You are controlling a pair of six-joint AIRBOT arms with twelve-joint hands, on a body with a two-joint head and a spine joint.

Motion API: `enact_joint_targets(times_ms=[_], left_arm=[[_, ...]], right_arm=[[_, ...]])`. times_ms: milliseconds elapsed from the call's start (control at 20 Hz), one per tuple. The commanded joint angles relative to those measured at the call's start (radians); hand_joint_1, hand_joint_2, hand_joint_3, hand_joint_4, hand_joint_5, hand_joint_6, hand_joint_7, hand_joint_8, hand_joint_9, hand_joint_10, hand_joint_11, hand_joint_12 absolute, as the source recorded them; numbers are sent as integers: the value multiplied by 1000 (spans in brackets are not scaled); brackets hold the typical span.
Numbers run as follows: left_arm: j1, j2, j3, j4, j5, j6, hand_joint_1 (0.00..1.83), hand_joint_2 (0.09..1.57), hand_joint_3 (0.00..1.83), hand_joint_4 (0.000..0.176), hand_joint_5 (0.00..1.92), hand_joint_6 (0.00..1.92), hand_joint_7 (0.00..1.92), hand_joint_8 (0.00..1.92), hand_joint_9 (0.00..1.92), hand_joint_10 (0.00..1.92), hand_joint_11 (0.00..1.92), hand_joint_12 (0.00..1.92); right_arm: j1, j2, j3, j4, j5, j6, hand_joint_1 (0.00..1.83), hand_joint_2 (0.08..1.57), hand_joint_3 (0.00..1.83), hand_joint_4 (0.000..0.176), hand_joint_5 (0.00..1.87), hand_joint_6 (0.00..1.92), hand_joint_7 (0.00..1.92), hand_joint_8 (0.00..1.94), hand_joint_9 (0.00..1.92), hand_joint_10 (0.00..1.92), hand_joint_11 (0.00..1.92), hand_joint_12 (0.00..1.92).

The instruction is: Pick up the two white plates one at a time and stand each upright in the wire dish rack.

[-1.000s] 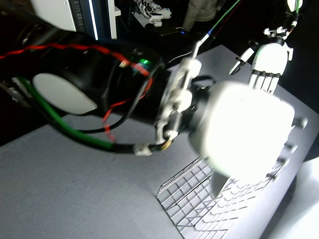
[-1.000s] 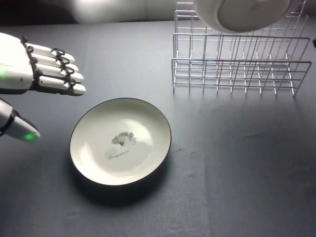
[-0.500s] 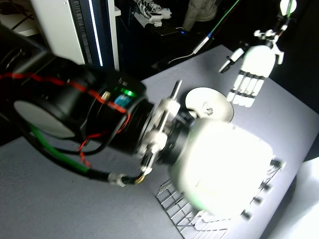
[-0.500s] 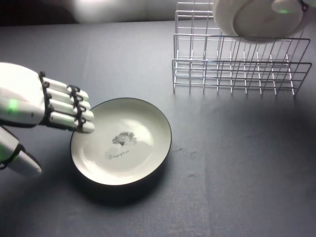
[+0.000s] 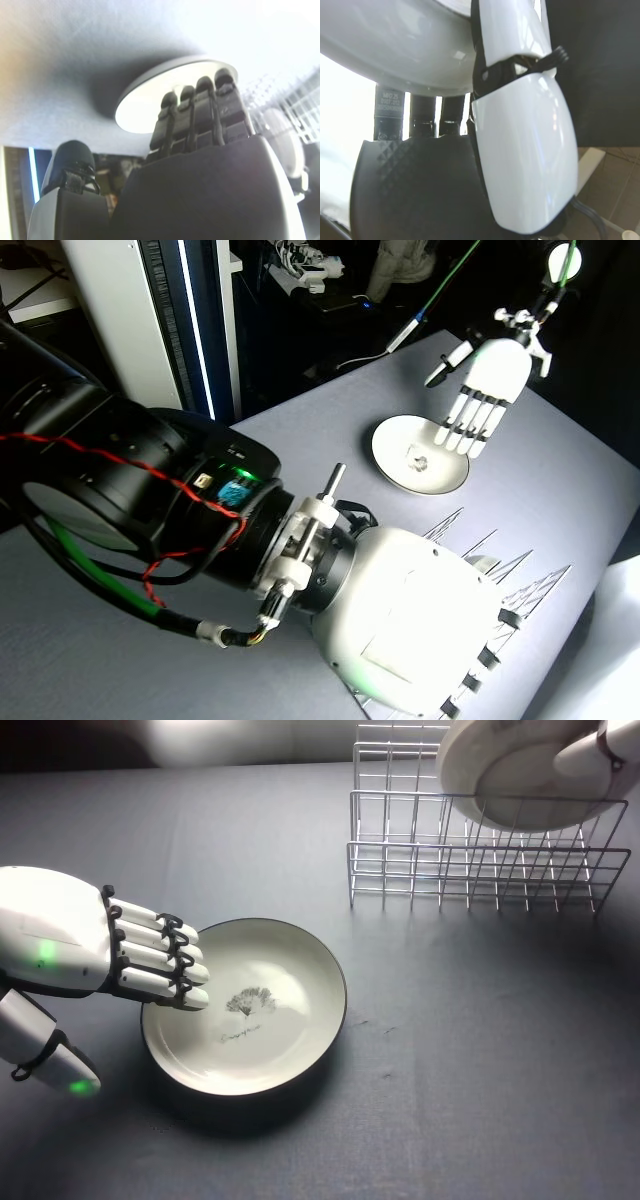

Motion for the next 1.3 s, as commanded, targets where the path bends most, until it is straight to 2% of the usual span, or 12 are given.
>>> enact_joint_targets(times_ms=[0,300,650,800,900,950,1000,1050,1100,1150,1200,1250], left_arm=[[0,3,0,-52,-7,-1,0,1183,2,0,51,8,26,9,2,1,0,0],[7,-7,13,-52,22,-1,0,1176,0,0,53,9,24,9,0,0,0,0],[8,-18,11,-53,51,-1,0,1182,1,0,40,0,16,1,0,0,0,0],[8,-19,11,-53,57,-1,0,1177,0,0,42,1,9,0,0,0,0,0],[11,-19,11,-53,61,-1,0,1176,0,0,53,5,18,5,0,0,0,0],[12,-20,11,-52,62,-1,0,1173,0,0,57,6,22,6,0,0,0,0],[12,-20,10,-52,63,-1,0,1177,0,0,57,6,21,5,0,0,0,0],[12,-20,10,-52,64,-1,0,1176,0,0,49,2,18,4,0,0,0,0],[13,-20,10,-52,65,-1,0,1169,0,0,41,0,11,0,0,0,0,0],[14,-20,10,-52,66,-1,0,1173,0,0,58,7,29,8,6,2,3,1],[15,-20,10,-52,67,-1,0,1172,0,0,43,1,11,1,0,0,0,0],[17,-20,10,-52,67,0,0,1172,0,0,36,0,4,0,0,0,0,0]], right_arm=[[4,5,6,11,108,14,1389,1064,0,0,965,982,1139,662,1049,963,924,968],[-48,-8,41,11,101,13,1391,1059,0,0,989,975,1165,606,1041,961,922,973],[-89,-11,58,11,101,12,1383,1077,0,0,976,1034,1121,666,979,1021,896,955],[-88,-10,57,2,102,12,1374,1106,2,0,927,1106,1048,769,907,1155,827,988],[-92,-10,57,2,104,12,1374,1110,1,0,888,1123,1061,780,907,1169,811,990],[-91,-10,57,2,108,12,1242,1145,6,0,824,1208,1009,946,887,696,736,995],[-87,-10,57,2,116,12,1207,1164,1,0,808,1245,964,1019,921,390,669,1015],[-77,-10,56,2,116,12,1194,1176,0,8,807,1261,924,1072,936,222,597,1038],[-69,-10,56,2,116,12,1145,1188,0,0,822,1211,858,488,919,141,525,1045],[-62,-10,55,2,118,12,1226,1148,0,0,750,535,874,195,889,75,472,1007],[-55,-10,54,1,118,12,1229,1136,0,0,765,213,862,68,835,28,400,1012],[-47,-9,51,1,118,12,1222,1130,0,0,784,82,850,21,810,10,369,1014]])
